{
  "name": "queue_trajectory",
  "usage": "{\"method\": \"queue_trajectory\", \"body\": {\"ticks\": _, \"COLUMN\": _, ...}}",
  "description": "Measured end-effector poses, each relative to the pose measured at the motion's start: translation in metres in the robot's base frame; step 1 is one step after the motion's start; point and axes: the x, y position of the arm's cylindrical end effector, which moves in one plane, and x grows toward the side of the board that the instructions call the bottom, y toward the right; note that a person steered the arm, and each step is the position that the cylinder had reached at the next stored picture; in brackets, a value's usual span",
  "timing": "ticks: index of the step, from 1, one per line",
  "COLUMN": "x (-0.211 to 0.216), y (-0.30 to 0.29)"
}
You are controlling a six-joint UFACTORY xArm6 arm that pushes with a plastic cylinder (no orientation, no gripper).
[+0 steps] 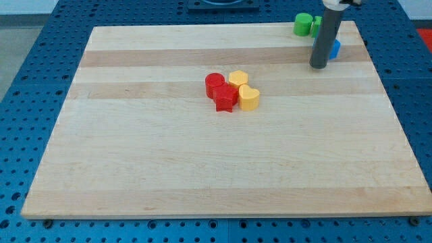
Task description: Slightly move the blue blocks into green star
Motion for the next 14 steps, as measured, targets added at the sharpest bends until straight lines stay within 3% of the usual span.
{"method": "queue_trajectory", "body": {"ticks": 7, "x": -0.021, "y": 0.019}}
{"method": "queue_trajectory", "body": {"ticks": 8, "x": 0.000, "y": 0.023}}
{"method": "queue_trajectory", "body": {"ticks": 9, "x": 0.049, "y": 0.049}}
{"method": "queue_trajectory", "body": {"ticks": 12, "x": 0.255, "y": 0.077}}
{"method": "queue_trajectory", "body": {"ticks": 13, "x": 0.281, "y": 0.077}}
{"method": "queue_trajectory", "body": {"ticks": 14, "x": 0.271, "y": 0.077}}
